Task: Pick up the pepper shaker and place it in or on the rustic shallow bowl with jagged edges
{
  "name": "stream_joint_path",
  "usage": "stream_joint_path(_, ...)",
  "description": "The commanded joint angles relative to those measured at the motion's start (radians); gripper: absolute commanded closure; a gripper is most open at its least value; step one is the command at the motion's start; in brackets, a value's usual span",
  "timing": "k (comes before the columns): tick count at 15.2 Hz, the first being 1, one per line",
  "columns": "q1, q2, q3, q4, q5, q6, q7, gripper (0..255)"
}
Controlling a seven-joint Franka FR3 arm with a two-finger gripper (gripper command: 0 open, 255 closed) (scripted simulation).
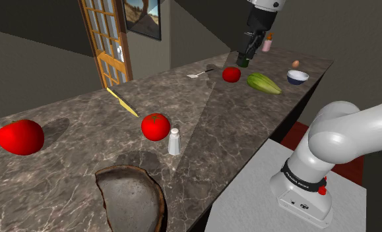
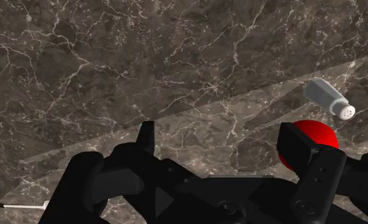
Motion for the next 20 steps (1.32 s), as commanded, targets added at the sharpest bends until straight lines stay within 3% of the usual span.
stream_joint_path(1, 0.000, 0.000, 0.000, 0.000, 0.000, 0.000, 0.000, 0)
stream_joint_path(11, 0.056, 0.143, 0.223, -0.073, 0.082, 0.178, 0.238, 0)
stream_joint_path(20, 0.069, 0.393, 0.428, -0.024, 0.088, 0.340, 0.470, 0)
